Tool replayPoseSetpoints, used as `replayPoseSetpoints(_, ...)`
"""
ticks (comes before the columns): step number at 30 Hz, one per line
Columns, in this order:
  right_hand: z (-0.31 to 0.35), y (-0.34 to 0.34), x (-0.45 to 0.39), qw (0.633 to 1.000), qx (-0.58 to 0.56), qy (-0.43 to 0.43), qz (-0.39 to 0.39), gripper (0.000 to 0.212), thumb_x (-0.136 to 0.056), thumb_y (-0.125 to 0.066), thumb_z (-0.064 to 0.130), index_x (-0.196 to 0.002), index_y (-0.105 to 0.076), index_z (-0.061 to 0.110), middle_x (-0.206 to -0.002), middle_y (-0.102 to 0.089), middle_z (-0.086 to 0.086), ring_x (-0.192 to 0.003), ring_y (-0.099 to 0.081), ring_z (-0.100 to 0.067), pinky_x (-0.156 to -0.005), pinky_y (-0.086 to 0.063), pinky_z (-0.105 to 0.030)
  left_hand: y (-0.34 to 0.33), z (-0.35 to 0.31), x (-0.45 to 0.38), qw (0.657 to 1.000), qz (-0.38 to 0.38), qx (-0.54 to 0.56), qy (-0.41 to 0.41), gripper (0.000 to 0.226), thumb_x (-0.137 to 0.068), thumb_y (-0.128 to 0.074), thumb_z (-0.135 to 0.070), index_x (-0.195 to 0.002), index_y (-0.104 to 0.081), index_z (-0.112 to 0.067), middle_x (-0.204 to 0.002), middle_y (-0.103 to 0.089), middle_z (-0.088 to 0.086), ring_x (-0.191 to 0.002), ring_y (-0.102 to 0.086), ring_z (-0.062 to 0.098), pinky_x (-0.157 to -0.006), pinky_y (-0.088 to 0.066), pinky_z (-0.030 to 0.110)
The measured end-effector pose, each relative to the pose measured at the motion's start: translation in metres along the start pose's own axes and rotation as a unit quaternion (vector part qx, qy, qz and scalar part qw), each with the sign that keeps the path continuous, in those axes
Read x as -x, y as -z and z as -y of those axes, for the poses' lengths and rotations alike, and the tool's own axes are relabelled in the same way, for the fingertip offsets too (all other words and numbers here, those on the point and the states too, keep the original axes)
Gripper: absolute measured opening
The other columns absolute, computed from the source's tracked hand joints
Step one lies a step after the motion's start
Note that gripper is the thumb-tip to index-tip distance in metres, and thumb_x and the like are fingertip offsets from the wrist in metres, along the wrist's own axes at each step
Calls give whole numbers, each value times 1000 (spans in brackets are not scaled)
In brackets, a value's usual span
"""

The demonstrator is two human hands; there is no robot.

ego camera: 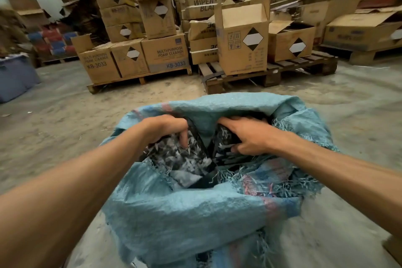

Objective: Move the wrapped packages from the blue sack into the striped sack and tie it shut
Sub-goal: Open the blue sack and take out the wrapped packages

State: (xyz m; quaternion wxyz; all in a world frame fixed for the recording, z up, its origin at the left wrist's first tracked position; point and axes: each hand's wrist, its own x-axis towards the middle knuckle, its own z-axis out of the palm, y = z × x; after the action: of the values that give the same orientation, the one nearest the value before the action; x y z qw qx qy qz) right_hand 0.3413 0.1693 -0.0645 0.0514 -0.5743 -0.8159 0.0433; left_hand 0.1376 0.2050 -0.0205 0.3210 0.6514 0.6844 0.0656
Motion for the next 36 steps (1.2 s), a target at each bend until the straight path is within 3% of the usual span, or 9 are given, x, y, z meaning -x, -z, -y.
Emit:
replayPoseSetpoints(4,-1,-13,-11,995,-64,-81,-7,69,-81,-60,9,-144,-37,25,-133,-58,-9,-114,-58,-28,-90,-53,-35,-13,4,-1,996,-11,-50,-77,4,-52,-72,-14,-56,-72,-12,-95,-65,2,-90,-58,19,-82,-52,35)
replayPoseSetpoints(7,-6,-15,-10,988,-115,-105,2,61,-84,-61,10,-141,-40,18,-127,-58,-11,-109,-57,-29,-86,-52,-35,-4,20,9,994,-45,-18,-94,13,-55,-70,-5,-45,-66,-13,-78,-69,3,-80,-61,17,-69,-48,30)
replayPoseSetpoints(12,-21,2,0,983,-166,-80,28,83,-86,-70,11,-154,-23,20,-153,-40,-5,-135,-41,-25,-102,-35,-24,42,56,30,982,20,179,-55,17,-33,-65,-11,-38,-50,-12,-53,-46,11,-47,-39,21,-49,-29,26)
replayPoseSetpoints(17,-2,7,18,989,-138,-5,53,80,-89,-70,15,-153,-24,26,-155,-34,2,-139,-35,-19,-110,-31,-28,47,59,42,941,16,335,-39,24,-57,-59,-1,-47,-42,-15,-49,-41,4,-42,-36,19,-43,-28,24)
replayPoseSetpoints(23,12,-18,39,981,-155,-14,-115,62,-79,-72,28,-131,-39,38,-129,-55,7,-119,-53,-21,-94,-48,-48,40,64,49,878,-69,474,-7,32,-67,-49,-7,-38,-40,-17,-44,-35,-2,-34,-27,16,-37,-25,15)
replayPoseSetpoints(26,0,-8,39,916,-375,-79,-116,46,-80,-76,10,-117,-53,25,-112,-65,1,-108,-61,-20,-95,-51,-41,44,62,58,838,-116,533,-19,6,-58,-56,-11,-56,-60,-7,-72,-59,9,-57,-54,26,-59,-49,27)
replayPoseSetpoints(28,-8,-1,35,832,-522,-144,-122,35,-83,-73,1,-108,-58,19,-105,-69,-6,-100,-66,-24,-92,-54,-46,49,60,59,823,-147,547,-54,50,-38,-67,-13,-87,-69,-3,-95,-68,13,-83,-64,34,-85,-54,42)
replayPoseSetpoints(31,-18,8,20,717,-644,-221,-148,28,-86,-71,5,-111,-60,11,-102,-72,-15,-88,-71,-31,-77,-58,-45,54,53,66,823,-227,511,-101,75,-24,-76,-17,-97,-66,-8,-91,-70,11,-77,-67,29,-69,-58,39)
replayPoseSetpoints(36,-1,23,8,679,-665,-216,-224,40,-81,-76,16,-117,-58,14,-108,-71,-9,-93,-70,-26,-81,-58,-43,49,55,93,862,-305,386,-123,100,-34,-80,-16,-130,-55,-20,-121,-65,7,-106,-63,28,-87,-56,47)
